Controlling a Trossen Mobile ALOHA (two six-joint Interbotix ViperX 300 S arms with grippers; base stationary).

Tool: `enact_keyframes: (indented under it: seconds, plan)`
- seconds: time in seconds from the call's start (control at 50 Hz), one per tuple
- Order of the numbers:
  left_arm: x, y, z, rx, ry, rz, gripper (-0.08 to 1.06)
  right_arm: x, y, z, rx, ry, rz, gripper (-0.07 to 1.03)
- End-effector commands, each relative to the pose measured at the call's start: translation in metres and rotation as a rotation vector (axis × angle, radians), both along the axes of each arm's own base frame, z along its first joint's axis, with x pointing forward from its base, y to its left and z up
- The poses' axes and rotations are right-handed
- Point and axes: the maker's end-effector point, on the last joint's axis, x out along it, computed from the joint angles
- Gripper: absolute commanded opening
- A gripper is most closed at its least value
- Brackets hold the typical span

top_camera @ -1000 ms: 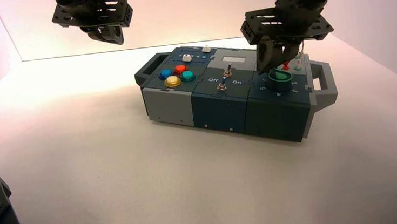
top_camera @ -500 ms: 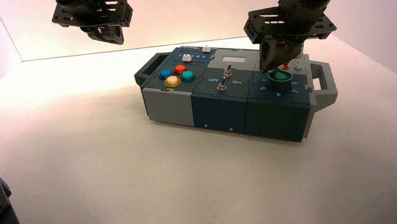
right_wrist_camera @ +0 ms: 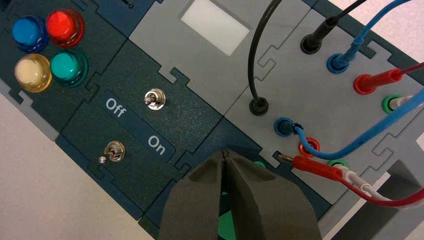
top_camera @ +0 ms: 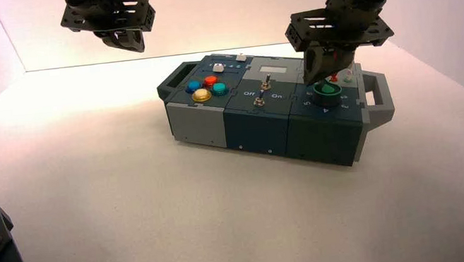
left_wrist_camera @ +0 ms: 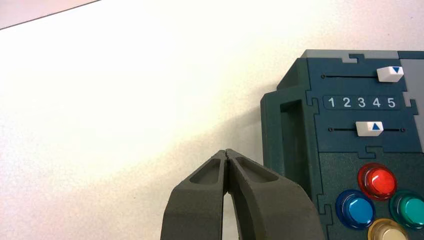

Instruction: Turn the knob to position 1.

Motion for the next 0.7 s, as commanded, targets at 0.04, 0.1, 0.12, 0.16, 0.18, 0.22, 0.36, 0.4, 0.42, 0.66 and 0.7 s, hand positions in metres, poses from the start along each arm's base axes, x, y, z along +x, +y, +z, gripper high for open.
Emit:
enact_keyframes:
  seconds: [0.04,0.1,0.12,0.16,0.18,0.22,0.36,0.4,0.42,0.66,0.7]
  plan:
    - [0.0096,-0.0036,0.0145,-0.011,-0.043,-0.003,-0.03,0.0040,-0.0004,0.0050,0.007,-0.019,-0.004,-0.02]
    - [0.0096,-0.0036,0.0145,-0.011,-0.043,-0.003,-0.03,0.0045,-0.0002,0.0054,0.007,-0.020,-0.004,-0.02]
    - [0.0094,-0.0036,0.0143,-0.011,-0.042,-0.003,-0.03,0.0047,-0.0006,0.0054,0.007,-0.020,-0.006,-0.02]
    - [0.0091,-0.0034,0.0140,-0.012,-0.041,-0.002,-0.03,0.0042,-0.0013,0.0048,0.006,-0.017,-0.007,-0.02]
    - [0.0096,-0.0036,0.0145,-0.011,-0.043,-0.003,-0.03,0.0046,-0.0022,0.0048,0.006,-0.017,-0.010,-0.02]
    - [0.0094,-0.0036,0.0143,-0.011,-0.042,-0.003,-0.03,0.0043,-0.0033,0.0043,0.005,-0.015,-0.013,-0.02]
    - [0.0094,-0.0036,0.0143,-0.011,-0.042,-0.003,-0.03,0.0029,-0.0098,0.0028,0.002,-0.009,-0.030,-0.02]
    - [0.0092,-0.0041,0.0143,-0.011,-0.042,-0.005,-0.03,0.0023,-0.0100,0.0024,0.002,-0.008,-0.030,-0.02]
    - [0.0094,-0.0036,0.0143,-0.011,-0.042,-0.003,-0.03,0.0021,-0.0101,0.0022,0.001,-0.006,-0.030,-0.02]
    - [0.0096,-0.0036,0.0145,-0.012,-0.043,-0.002,-0.03,0.0023,-0.0100,0.0024,0.002,-0.007,-0.031,-0.02]
    - [0.0096,-0.0036,0.0145,-0.011,-0.043,-0.003,-0.03,0.0023,-0.0100,0.0024,0.002,-0.008,-0.030,-0.02]
